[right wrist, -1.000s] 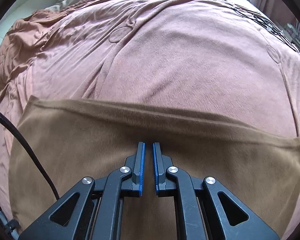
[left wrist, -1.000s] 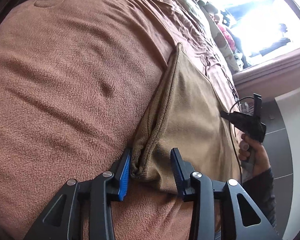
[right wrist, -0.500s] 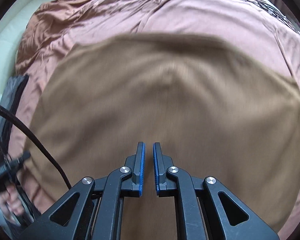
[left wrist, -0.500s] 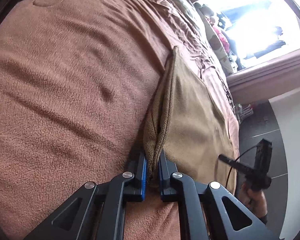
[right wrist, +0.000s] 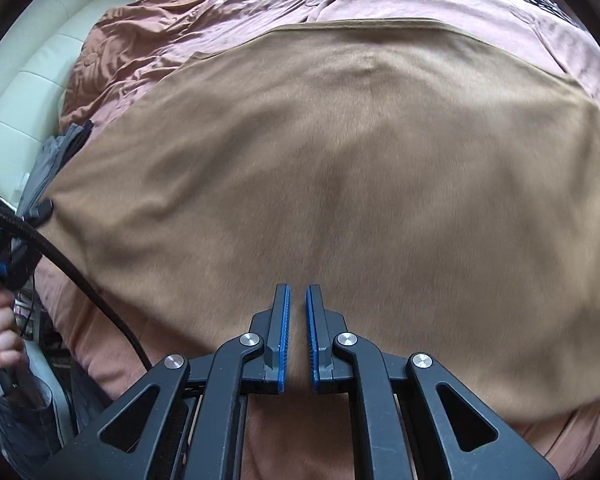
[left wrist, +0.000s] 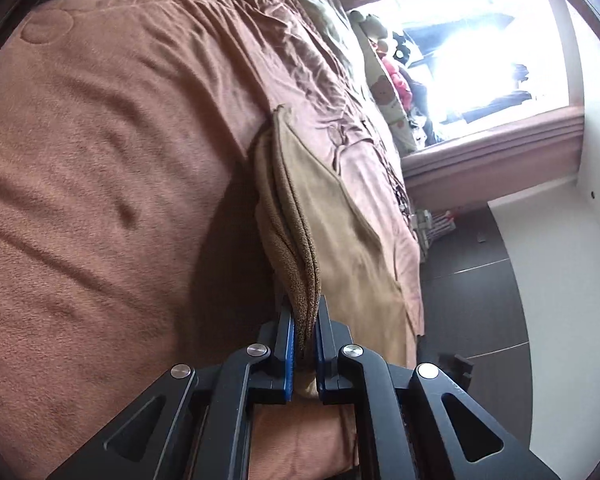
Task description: Fold small clothes
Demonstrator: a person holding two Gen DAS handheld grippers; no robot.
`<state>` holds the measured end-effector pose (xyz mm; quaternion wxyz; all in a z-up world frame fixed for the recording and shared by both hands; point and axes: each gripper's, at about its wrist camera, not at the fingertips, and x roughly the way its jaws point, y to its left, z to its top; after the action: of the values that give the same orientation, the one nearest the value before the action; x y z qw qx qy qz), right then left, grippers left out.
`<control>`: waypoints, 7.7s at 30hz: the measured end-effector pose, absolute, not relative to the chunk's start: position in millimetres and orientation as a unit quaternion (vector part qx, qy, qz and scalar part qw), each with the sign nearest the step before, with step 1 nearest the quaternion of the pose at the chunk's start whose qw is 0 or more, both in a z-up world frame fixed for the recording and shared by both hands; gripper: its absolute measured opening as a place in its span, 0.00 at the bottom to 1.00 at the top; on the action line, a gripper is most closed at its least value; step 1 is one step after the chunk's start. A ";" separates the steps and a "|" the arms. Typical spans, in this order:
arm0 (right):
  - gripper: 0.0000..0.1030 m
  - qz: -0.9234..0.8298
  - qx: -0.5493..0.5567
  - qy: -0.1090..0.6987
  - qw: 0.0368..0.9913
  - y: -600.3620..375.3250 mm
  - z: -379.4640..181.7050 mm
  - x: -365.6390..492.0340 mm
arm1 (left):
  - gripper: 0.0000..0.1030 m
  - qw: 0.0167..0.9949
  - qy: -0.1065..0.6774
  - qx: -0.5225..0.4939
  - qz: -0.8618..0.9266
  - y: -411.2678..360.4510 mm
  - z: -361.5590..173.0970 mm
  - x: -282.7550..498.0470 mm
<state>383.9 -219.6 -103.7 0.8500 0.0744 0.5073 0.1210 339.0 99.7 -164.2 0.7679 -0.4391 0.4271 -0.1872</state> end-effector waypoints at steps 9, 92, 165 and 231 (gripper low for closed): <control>0.05 0.124 0.104 0.494 0.854 -225.8 -114.4 349.4 | 0.07 0.769 0.404 -0.437 -0.234 78.4 -114.0 356.4; 0.20 0.050 0.113 0.460 0.880 -422.6 -62.4 293.6 | 0.50 0.770 0.569 -0.158 -0.243 -167.1 -169.9 387.3; 0.44 0.109 -0.186 0.448 0.868 -263.2 -68.2 413.0 | 0.33 0.764 0.549 -0.222 -0.254 -116.4 -192.4 402.9; 0.08 0.117 0.194 0.416 0.881 -497.0 -60.0 484.4 | 0.33 0.772 0.573 -0.168 -0.219 -174.4 -203.3 466.9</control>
<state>484.4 -497.0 -60.0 0.8808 0.1944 0.4156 0.1172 466.9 -174.4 -203.3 0.7718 -0.1678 0.5728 -0.2195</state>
